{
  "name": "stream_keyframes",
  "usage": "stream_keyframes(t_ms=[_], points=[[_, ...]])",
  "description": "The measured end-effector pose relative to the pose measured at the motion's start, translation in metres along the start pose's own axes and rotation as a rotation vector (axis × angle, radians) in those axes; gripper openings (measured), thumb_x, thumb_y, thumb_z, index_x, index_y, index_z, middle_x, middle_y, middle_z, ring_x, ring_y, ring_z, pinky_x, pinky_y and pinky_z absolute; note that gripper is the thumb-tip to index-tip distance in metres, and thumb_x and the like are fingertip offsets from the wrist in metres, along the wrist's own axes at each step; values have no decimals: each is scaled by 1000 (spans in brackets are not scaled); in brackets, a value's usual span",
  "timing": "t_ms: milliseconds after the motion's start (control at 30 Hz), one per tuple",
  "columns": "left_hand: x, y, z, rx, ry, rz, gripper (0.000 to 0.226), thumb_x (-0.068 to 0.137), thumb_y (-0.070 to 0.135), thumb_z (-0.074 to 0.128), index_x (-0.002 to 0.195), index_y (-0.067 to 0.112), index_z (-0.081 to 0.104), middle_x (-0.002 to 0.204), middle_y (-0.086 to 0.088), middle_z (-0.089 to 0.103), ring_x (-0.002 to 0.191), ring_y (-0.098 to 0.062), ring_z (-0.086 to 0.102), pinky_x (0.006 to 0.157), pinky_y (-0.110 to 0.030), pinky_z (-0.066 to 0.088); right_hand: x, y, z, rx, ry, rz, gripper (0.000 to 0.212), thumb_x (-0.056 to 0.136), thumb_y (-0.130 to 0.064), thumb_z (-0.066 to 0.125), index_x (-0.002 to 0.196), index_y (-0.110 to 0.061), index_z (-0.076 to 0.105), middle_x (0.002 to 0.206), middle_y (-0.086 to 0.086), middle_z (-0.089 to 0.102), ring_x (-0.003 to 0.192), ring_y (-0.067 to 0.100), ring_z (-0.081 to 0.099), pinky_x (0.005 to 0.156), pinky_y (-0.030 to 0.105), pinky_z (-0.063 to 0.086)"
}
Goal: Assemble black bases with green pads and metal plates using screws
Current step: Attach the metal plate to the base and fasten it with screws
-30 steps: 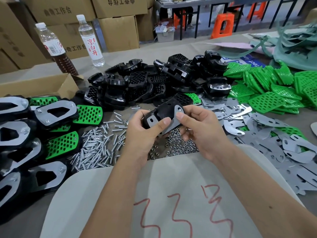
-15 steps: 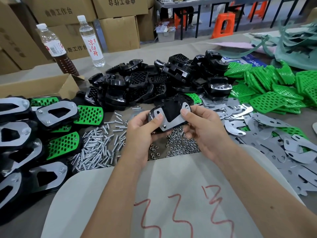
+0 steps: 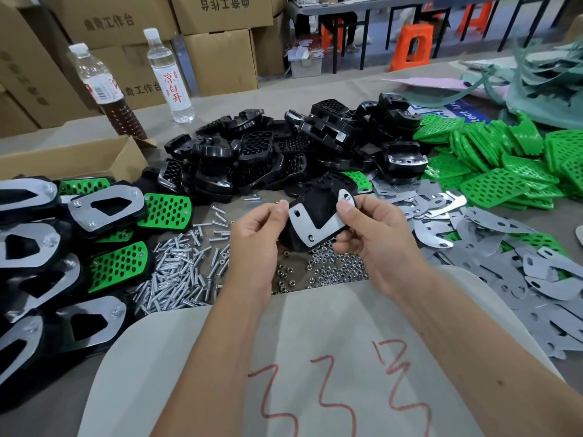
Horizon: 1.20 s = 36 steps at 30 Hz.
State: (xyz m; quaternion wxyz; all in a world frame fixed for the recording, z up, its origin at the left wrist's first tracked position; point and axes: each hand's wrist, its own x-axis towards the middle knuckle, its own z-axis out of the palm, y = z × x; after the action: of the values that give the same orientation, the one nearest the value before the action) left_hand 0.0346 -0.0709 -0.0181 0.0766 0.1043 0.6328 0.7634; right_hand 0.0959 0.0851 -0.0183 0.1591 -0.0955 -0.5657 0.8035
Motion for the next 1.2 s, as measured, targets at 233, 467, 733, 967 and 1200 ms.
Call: stream_keyframes(t_ms=[233, 467, 733, 967, 1200], points=[[-3, 5, -1, 81, -32, 61, 25, 92, 35, 64, 89, 15, 80, 102, -29, 71, 88, -29, 64, 91, -68, 52, 0, -1, 0, 14, 35, 17, 15, 101, -14, 65, 90, -4, 64, 68, -2, 64, 52, 8, 57, 52, 21, 56], [-6, 3, -2, -24, -131, -31, 24, 88, 25, 71, 104, 9, 78, 107, -23, 76, 94, -33, 74, 85, -51, 62, 1, 1, 1, 9, 82, -20, 15, 101, -14, 66, 89, -5, 66, 70, 1, 65, 51, 10, 57, 49, 25, 56], [-3, 6, -7, -52, -114, -115, 22, 91, -3, 68, 113, -4, 70, 103, -23, 75, 83, -35, 73, 68, -42, 64, 2, 0, -1, -14, -2, 2, 10, 100, -14, 66, 98, -4, 65, 84, 9, 65, 52, 12, 57, 47, 24, 53], [-2, 3, -5, -83, -158, -159, 20, 96, 2, 67, 114, 7, 71, 103, -14, 77, 83, -21, 75, 69, -29, 61, 2, -1, -2, -18, 41, -10, 13, 99, -12, 67, 88, -10, 59, 88, 16, 53, 45, 11, 51, 37, 22, 43], [-1, 1, -6, -32, -178, -151, 16, 98, 8, 68, 113, 14, 72, 103, -14, 78, 83, -22, 74, 72, -30, 61, 2, -2, -3, 7, 51, 3, 22, 97, -11, 69, 79, -16, 57, 80, 7, 53, 44, 12, 50, 37, 22, 42]])
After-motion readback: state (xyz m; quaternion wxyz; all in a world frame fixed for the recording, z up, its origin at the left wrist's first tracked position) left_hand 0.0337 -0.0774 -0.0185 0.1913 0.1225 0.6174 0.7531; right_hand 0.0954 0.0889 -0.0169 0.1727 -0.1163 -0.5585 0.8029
